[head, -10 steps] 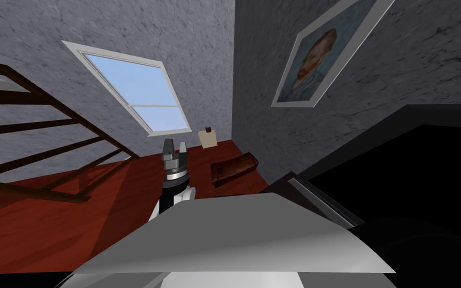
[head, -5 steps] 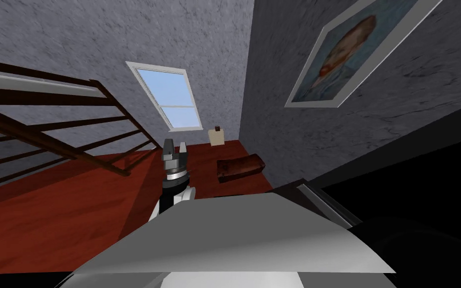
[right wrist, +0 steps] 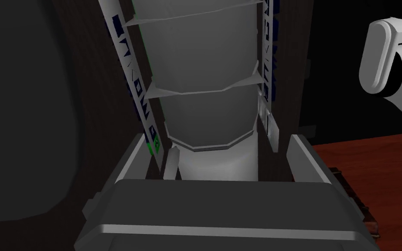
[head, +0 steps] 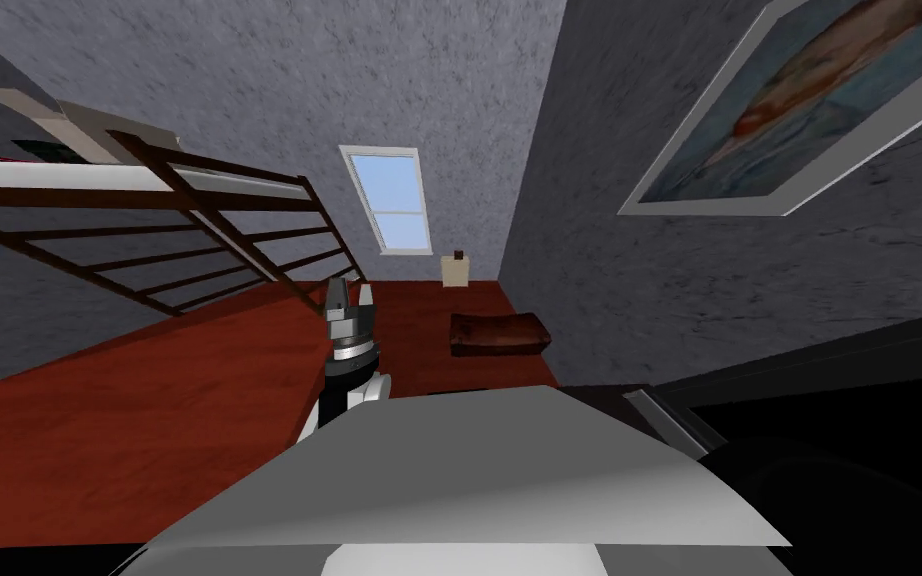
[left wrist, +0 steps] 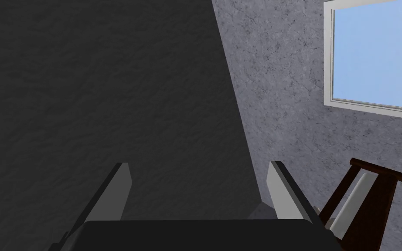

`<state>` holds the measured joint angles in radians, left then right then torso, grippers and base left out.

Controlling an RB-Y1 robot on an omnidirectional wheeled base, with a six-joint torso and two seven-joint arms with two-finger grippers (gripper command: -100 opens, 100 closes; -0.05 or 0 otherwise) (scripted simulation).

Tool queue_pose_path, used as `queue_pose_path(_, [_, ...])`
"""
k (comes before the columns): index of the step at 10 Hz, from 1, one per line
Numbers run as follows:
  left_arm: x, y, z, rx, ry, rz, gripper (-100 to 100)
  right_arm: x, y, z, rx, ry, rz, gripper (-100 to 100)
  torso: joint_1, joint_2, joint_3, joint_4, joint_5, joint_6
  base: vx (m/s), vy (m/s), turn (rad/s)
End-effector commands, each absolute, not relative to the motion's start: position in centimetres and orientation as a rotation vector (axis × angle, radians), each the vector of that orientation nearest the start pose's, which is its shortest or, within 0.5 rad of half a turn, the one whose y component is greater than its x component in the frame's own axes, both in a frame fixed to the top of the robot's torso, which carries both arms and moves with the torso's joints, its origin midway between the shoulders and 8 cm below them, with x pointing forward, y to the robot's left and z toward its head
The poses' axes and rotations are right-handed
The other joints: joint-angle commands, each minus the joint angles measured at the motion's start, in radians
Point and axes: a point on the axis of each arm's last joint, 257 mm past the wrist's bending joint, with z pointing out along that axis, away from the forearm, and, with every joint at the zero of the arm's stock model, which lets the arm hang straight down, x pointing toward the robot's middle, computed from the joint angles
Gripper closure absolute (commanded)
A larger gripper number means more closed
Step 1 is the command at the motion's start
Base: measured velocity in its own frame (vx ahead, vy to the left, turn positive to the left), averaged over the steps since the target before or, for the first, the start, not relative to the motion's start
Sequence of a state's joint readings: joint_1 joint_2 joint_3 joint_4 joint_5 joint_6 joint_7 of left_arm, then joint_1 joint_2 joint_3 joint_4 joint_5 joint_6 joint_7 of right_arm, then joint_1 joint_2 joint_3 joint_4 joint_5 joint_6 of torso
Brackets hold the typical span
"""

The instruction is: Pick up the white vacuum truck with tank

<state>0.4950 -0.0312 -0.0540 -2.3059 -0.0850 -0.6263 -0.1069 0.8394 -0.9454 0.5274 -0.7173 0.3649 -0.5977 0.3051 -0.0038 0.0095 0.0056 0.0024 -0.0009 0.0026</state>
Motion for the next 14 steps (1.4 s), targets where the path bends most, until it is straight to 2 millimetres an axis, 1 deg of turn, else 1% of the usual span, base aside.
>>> queue_pose_path(1, [31.9, 24.8, 5.9, -0.471, 0.547, -1.236, 0, -25.4, -53.4, -49.4, 0.344, 3.114, 0.048, -100, 0.000, 0.000, 0.000, 0.000, 0.000, 0.000, -0.136, 0.041, 0.453])
queue_pose_path(2, [31.9, 24.8, 5.9, -0.471, 0.547, -1.236, 0, -25.9, -52.2, -49.6, 0.499, 3.069, 0.029, -100, 0.002, 0.000, 0.000, 0.000, 0.000, 0.001, -0.170, 0.065, 0.442])
queue_pose_path(3, [31.9, 24.8, 5.9, -0.471, 0.547, -1.236, 0, -27.9, -51.9, -48.9, 0.520, 3.094, 0.022, -100, 0.003, 0.002, 0.001, 0.001, 0.001, 0.001, -0.157, 0.060, 0.446])
queue_pose_path(4, [31.9, 24.8, 5.9, -0.471, 0.547, -1.236, 0, -28.5, -51.9, -48.6, 0.526, 3.102, 0.019, -100, 0.002, 0.002, 0.001, 0.001, 0.001, 0.001, -0.064, 0.033, 0.298])
queue_pose_path(5, [31.9, 24.8, 5.9, -0.471, 0.548, -1.236, 0, -29.3, -50.7, -48.6, 0.685, 3.053, -0.008, -100, 0.000, -0.002, -0.001, 0.000, 0.000, 0.001, -0.097, 0.052, 0.384])
queue_pose_path(6, [31.9, 24.8, 5.9, -0.471, 0.547, -1.236, 0, -31.2, -50.4, -47.7, 0.707, 3.077, -0.018, -100, 0.001, -0.002, -0.001, 0.000, 0.000, 0.001, -0.115, 0.075, 0.454])
queue_pose_path(7, [31.9, 24.8, 5.9, -0.471, 0.547, -1.236, 0, -31.2, -50.4, -47.7, 0.707, 3.077, -0.018, -100, 0.002, -0.001, 0.000, 0.000, 0.001, 0.001, -0.063, 0.040, 0.227])
queue_pose_path(8, [31.9, 24.8, 5.9, -0.471, 0.548, -1.236, 0, -31.0, -50.6, -47.8, 0.697, 3.076, -0.013, -100, 0.000, -0.003, -0.001, 0.000, 0.000, 0.002, -0.020, 0.009, 0.020])
queue_pose_path(9, [31.9, 24.8, 5.9, -0.471, 0.548, -1.236, 0, -31.0, -50.6, -47.8, 0.700, 3.076, -0.015, 100, -0.002, -0.005, -0.003, -0.001, -0.001, 0.002, -0.005, 0.003, -0.005])
queue_pose_path(13, [31.9, 24.8, 5.9, -0.471, 0.548, -1.236, 0, -31.0, -50.6, -47.8, 0.698, 3.076, -0.014, 100, -0.004, -0.007, -0.004, -0.001, -0.001, 0.002, 0.000, 0.000, 0.000])
queue_pose_path(14, [31.9, 24.8, 5.9, -0.471, 0.548, -1.236, 0, -31.0, -50.6, -47.8, 0.698, 3.076, -0.014, 0, -0.004, -0.007, -0.004, -0.001, -0.001, 0.002, 0.000, 0.000, 0.000])
